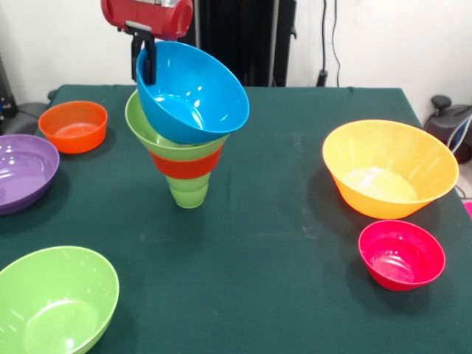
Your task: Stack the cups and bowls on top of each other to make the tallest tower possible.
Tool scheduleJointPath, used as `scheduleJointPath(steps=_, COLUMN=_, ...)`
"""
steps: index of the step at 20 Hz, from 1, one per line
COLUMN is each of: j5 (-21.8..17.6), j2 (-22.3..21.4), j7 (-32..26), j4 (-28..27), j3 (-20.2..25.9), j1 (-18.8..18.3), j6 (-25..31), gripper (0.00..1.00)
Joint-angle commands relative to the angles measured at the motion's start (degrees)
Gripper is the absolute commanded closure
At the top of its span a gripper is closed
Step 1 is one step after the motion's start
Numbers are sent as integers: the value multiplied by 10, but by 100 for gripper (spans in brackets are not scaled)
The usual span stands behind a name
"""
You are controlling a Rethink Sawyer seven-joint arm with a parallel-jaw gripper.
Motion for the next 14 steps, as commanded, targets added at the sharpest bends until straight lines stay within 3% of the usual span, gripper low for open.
scheduleJointPath(steps=1, j5=-9, j2=35, j7=-7, j4=25, j3=50, j1=9, j6=-34, gripper=100)
scheduleJointPath(steps=14, j5=-10, j2=30, j7=6, j4=31, j3=39, j1=20, j6=-35, gripper=100)
